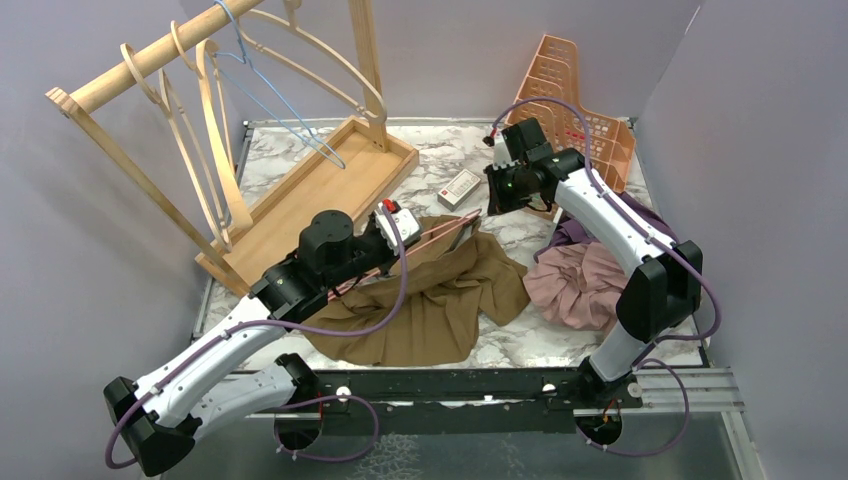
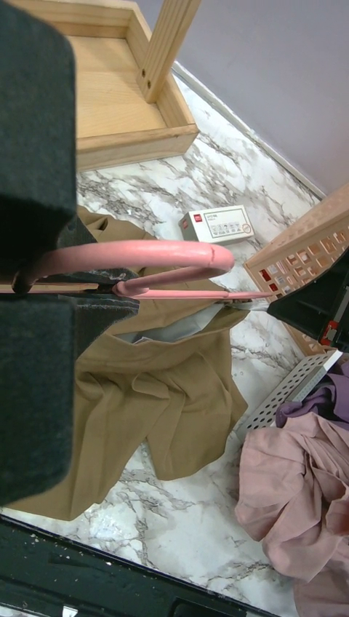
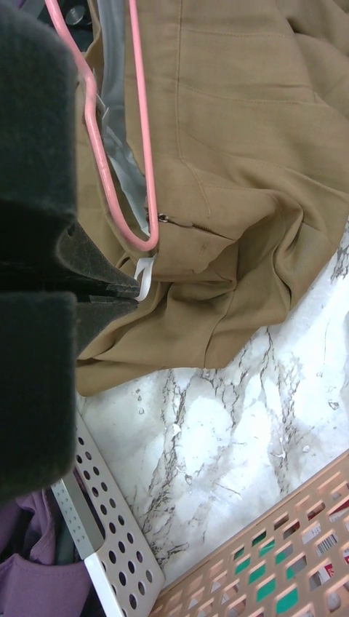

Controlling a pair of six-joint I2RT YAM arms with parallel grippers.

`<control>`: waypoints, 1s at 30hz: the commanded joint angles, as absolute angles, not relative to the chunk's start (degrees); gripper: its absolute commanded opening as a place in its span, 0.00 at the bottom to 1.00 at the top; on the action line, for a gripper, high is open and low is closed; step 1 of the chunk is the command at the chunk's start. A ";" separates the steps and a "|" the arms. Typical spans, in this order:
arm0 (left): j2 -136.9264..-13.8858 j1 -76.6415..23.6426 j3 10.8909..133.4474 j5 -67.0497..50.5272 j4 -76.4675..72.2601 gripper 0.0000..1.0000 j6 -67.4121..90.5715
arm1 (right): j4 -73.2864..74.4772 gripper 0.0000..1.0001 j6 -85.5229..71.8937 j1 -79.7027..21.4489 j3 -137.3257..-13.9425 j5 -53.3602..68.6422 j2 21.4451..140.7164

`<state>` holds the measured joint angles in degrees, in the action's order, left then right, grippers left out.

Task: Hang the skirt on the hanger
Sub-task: Hang the skirt on the hanger.

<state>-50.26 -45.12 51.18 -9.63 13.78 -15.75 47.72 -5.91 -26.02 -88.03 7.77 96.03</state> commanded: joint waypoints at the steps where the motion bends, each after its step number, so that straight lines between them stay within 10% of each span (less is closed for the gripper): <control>1: -49.84 -45.33 50.63 -10.54 10.72 0.00 -16.32 | 48.78 0.01 -5.14 -25.77 -89.96 9.43 95.42; 30: -49.67 -45.31 48.91 -12.19 9.28 0.00 -15.02 | 48.15 0.01 -4.48 -25.75 -89.95 9.90 95.07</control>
<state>-50.04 -45.12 49.34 -11.14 10.96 -15.18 47.88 -5.06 -26.02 -88.05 8.54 96.03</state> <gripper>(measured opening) 0.028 0.015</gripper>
